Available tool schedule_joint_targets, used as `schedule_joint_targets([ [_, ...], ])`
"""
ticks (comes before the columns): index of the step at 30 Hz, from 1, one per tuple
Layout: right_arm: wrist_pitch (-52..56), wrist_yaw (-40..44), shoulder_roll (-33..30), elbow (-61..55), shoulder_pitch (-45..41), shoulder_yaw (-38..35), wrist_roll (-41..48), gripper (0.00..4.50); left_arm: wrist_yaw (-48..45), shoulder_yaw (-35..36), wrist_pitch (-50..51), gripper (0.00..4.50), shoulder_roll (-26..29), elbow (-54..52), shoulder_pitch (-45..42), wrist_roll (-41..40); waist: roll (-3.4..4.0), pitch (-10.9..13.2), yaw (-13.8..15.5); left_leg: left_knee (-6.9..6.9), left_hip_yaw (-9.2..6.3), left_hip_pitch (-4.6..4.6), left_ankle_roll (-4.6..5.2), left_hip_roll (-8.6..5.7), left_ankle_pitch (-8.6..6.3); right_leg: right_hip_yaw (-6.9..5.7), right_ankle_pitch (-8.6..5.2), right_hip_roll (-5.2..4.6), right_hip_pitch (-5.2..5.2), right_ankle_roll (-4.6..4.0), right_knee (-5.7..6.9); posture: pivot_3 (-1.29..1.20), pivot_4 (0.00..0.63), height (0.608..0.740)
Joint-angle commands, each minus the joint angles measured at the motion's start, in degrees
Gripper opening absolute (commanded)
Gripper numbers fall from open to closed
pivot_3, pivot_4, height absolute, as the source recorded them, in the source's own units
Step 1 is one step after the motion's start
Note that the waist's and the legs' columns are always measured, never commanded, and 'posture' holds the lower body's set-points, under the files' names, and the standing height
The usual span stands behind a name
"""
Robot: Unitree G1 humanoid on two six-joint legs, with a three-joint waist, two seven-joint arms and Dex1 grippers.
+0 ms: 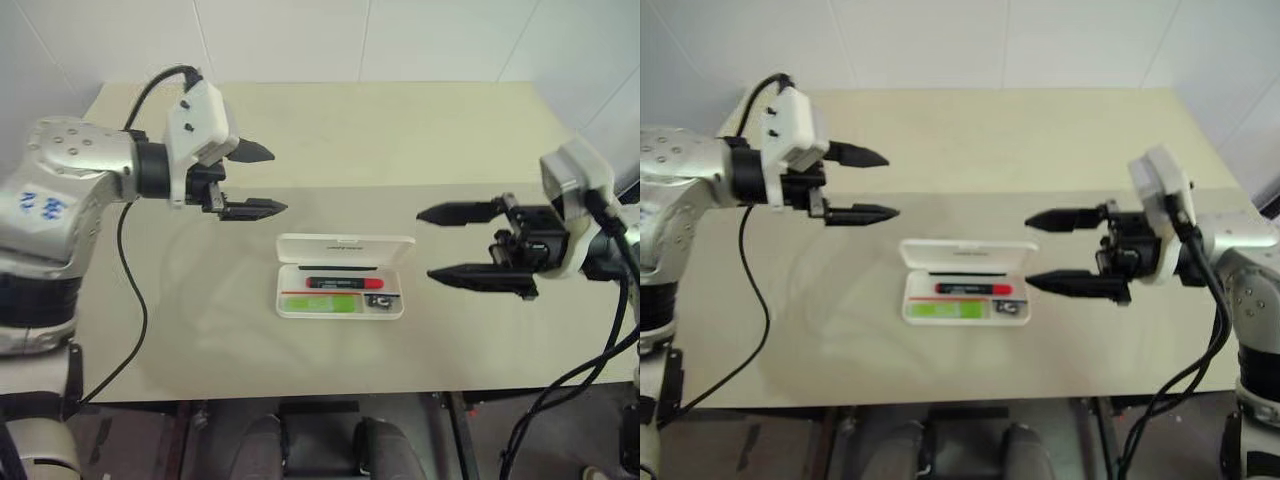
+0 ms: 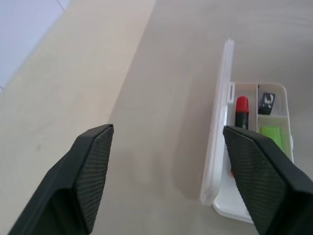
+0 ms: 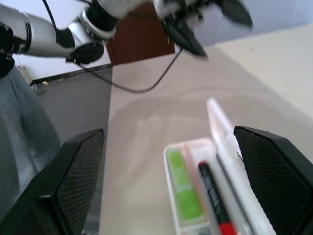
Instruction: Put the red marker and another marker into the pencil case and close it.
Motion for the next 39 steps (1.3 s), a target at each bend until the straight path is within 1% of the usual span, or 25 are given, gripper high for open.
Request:
schedule_joint_targets([
  [1, -2.0, 0.1, -2.0, -1.5, -0.6, 0.6, -1.6, 4.50, -2.0, -1.5, -4.4, 2.59, -2.2, 5.2, -2.3, 2.7, 0.00, 0.0, 0.0, 0.00, 0.02, -0.01, 0.00, 0.00, 0.00, 0.00, 0.00, -0.01, 0.00, 0.00, 0.00, 0.00, 0.150, 0.740],
  [4, -2.8, -0.2, -2.4, -1.7, -1.0, 1.6, -2.8, 4.50, -3.3, -2.7, -6.5, 1.57, -4.1, 9.6, -2.6, 4.4, 0.00, 0.0, 0.0, -0.02, 0.05, -0.03, 0.02, -0.01, -0.01, 0.01, 0.01, -0.01, -0.02, 0.01, 0.02, 0.00, 0.150, 0.740],
  [6, -3.3, -1.2, -3.1, -1.7, -1.4, 3.3, -5.5, 4.50, -4.3, -3.5, -7.5, 0.83, -5.2, 11.1, -2.1, 5.1, 0.00, 0.0, -0.2, -0.03, 0.05, -0.03, 0.02, 0.00, -0.01, 0.01, 0.00, 0.00, -0.03, 0.01, 0.02, 0.00, 0.150, 0.740],
  [7, -3.7, -1.6, -3.5, -1.6, -1.5, 4.1, -6.7, 4.50, -4.5, -3.6, -7.8, 0.56, -5.7, 11.5, -1.9, 5.5, 0.00, 0.0, -0.3, -0.03, 0.06, -0.03, 0.02, 0.00, -0.01, 0.01, 0.01, 0.00, -0.03, 0.01, 0.03, 0.00, 0.150, 0.740],
  [8, -4.1, -1.8, -3.7, -1.4, -1.6, 4.8, -7.8, 4.50, -4.7, -3.6, -8.1, 0.20, -6.1, 12.0, -1.8, 5.8, 0.00, 0.0, -0.3, -0.03, 0.05, -0.03, 0.02, 0.00, -0.01, 0.01, 0.01, 0.00, -0.03, 0.01, 0.03, 0.00, 0.150, 0.740],
  [9, -4.5, -1.9, -3.8, -1.0, -1.5, 5.0, -8.4, 4.50, -4.8, -3.7, -8.5, 0.05, -6.3, 12.3, -1.6, 6.2, 0.00, 0.0, -0.4, -0.02, 0.05, -0.03, 0.02, 0.00, -0.01, 0.01, 0.01, -0.01, -0.03, 0.01, 0.02, 0.00, 0.150, 0.740],
  [10, -4.6, -1.9, -3.8, -0.5, -1.6, 5.1, -8.6, 4.50, -5.0, -3.7, -8.7, 0.05, -6.5, 12.4, -1.4, 6.3, 0.00, 0.0, -0.4, -0.02, 0.05, -0.03, 0.02, 0.00, -0.01, 0.01, 0.00, -0.01, -0.04, 0.01, 0.02, 0.00, 0.150, 0.740],
  [13, -5.0, -2.0, -4.0, 0.7, -1.9, 5.1, -9.5, 4.50, -7.3, -3.6, -7.3, 0.05, -6.2, 7.7, 0.2, 5.0, 0.00, 0.0, -0.3, -0.04, 0.05, -0.03, 0.02, 0.00, -0.01, 0.01, 0.01, -0.01, -0.04, 0.01, 0.03, 0.00, 0.150, 0.740],
  [17, -5.3, -1.5, -4.2, 1.3, -2.4, 5.2, -10.1, 4.50, -8.6, -4.5, -6.2, 0.05, -5.0, 2.5, 2.6, 6.2, 0.00, 0.0, -0.3, -0.05, 0.04, -0.03, 0.02, 0.01, -0.01, 0.01, 0.00, -0.01, -0.03, 0.01, 0.03, 0.00, 0.150, 0.740],
  [19, -5.4, -1.3, -4.3, 1.7, -3.0, 5.5, -10.2, 4.50, -8.9, -5.4, -5.0, 0.05, -4.0, -1.5, 4.7, 6.6, 0.00, 0.0, -0.4, -0.04, 0.04, -0.02, 0.02, 0.01, -0.01, 0.01, 0.00, 0.00, -0.03, 0.01, 0.01, 0.00, 0.150, 0.740],
  [21, -5.6, -1.1, -4.4, 2.2, -3.7, 5.8, -10.5, 4.50, -8.8, -7.7, -4.0, 0.05, -2.2, -7.6, 8.4, 8.5, 0.01, 0.0, -0.5, -0.05, 0.05, -0.02, 0.02, 0.02, -0.01, 0.03, 0.01, -0.01, -0.03, 0.01, 0.01, 0.00, 0.150, 0.740],
  [23, -5.7, -0.9, -4.4, 2.4, -4.0, 6.0, -10.7, 4.50, -8.4, -8.8, -3.3, 0.05, -1.2, -11.0, 10.5, 9.4, 0.01, 0.0, -0.4, -0.09, 0.06, -0.01, 0.02, 0.03, -0.01, 0.05, 0.00, 0.00, -0.03, 0.01, 0.01, 0.00, 0.150, 0.740],
  [27, -6.0, -0.8, -3.9, 2.8, -4.6, 6.8, -11.4, 4.50, -3.5, -14.2, -3.0, 0.05, -1.0, -15.6, 16.6, 16.7, 0.01, 0.0, -0.3, -0.02, 0.05, -0.01, 0.02, 0.03, -0.01, 0.05, 0.00, -0.01, -0.02, 0.01, -0.03, 0.00, 0.150, 0.740],
  [32, -6.5, -0.3, -3.6, 2.4, -4.6, 7.9, -12.0, 4.50, 3.0, -19.1, -5.2, 0.05, -2.6, -14.8, 20.5, 26.1, 0.08, -0.1, 0.1, 0.00, 0.03, 0.06, 0.05, 0.01, -0.03, 0.05, 0.00, -0.04, 0.08, 0.01, -0.05, 0.00, 0.150, 0.740],
  [34, -6.7, -0.5, -3.4, 2.6, -4.9, 8.4, -12.4, 4.50, 5.9, -18.3, -4.5, 0.05, -5.3, -14.5, 21.7, 26.3, 0.15, -0.3, 0.1, 0.03, 0.03, 0.12, 0.06, 0.01, -0.03, 0.05, 0.01, -0.04, 0.13, 0.00, -0.02, 0.00, 0.150, 0.740],
  [35, -6.9, -0.6, -3.4, 2.7, -5.0, 8.5, -12.6, 4.50, 6.5, -16.7, -2.7, 0.05, -7.0, -15.4, 22.2, 24.3, 0.20, -0.3, 0.1, 0.04, 0.02, 0.15, 0.06, 0.01, -0.04, 0.05, 0.01, -0.04, 0.16, 0.00, -0.01, 0.00, 0.150, 0.740],
  [38, -7.0, -0.4, -3.6, 3.0, -5.1, 8.5, -12.5, 4.50, 6.4, -7.2, 5.1, 0.05, -11.3, -19.6, 22.3, 14.9, 0.17, -0.3, -0.1, 0.08, -0.01, 0.17, 0.08, 0.03, -0.05, 0.03, 0.01, -0.05, 0.20, 0.00, 0.01, 0.00, 0.150, 0.740],
  [39, -7.1, -0.2, -3.7, 3.1, -5.0, 8.4, -12.4, 4.50, 6.5, -4.9, 7.2, 0.05, -12.1, -20.4, 22.0, 12.9, 0.11, -0.3, -0.1, 0.08, -0.02, 0.12, 0.08, 0.04, -0.05, 0.04, 0.01, -0.05, 0.15, 0.00, 0.02, 0.00, 0.150, 0.740],
])
